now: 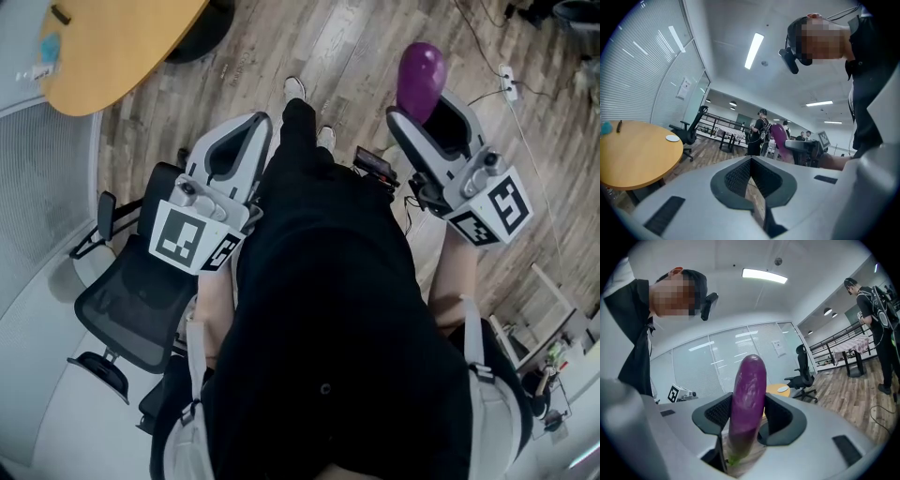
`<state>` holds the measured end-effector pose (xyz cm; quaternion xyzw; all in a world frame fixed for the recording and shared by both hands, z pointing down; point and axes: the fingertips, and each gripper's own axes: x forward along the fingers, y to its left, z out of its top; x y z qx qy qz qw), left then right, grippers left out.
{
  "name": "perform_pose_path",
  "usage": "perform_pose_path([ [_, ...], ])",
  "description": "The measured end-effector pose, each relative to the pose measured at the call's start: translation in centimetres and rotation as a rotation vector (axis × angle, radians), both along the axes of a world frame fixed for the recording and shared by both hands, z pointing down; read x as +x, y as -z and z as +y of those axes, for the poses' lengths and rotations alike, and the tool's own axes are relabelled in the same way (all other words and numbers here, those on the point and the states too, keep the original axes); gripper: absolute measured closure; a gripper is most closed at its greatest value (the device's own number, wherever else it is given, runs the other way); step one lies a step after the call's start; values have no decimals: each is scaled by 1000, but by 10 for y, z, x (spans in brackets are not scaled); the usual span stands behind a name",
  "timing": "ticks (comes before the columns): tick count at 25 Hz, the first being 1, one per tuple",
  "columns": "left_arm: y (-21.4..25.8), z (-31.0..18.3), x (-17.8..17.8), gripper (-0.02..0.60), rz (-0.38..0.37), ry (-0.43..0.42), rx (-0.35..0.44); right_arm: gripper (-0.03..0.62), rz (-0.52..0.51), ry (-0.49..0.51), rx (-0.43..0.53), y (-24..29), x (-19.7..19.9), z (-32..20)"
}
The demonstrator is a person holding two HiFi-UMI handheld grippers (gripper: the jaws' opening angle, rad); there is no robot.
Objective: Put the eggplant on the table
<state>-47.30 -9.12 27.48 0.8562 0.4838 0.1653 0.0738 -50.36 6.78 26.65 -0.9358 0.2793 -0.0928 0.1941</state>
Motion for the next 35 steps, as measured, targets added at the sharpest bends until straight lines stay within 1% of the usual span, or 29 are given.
perform_pose_path([
  [4, -1, 0, 31, 569, -1, -13, -22, 378, 9, -27, -26, 10, 26, 4],
  [9, 1, 13, 92, 569, 11, -46, -50, 378, 13, -66, -61, 18, 76, 12],
  [15, 8, 37, 162, 569, 34, -100, -70, 378, 29, -108, -62, 28, 139, 29],
  [19, 2, 47, 209, 569, 36, -149, -71, 378, 29, -177, -35, 21, 178, 41],
  [23, 1, 57, 243, 569, 28, -200, -75, 378, 4, -265, -22, 17, 200, 57],
  [26, -1, 64, 262, 569, 26, -230, -70, 378, -3, -302, -26, 18, 211, 66],
  [31, -2, 72, 266, 569, 11, -250, -80, 378, -13, -333, -33, 20, 211, 74],
  [35, -1, 71, 267, 569, 10, -250, -74, 378, -16, -308, -30, 20, 220, 70],
])
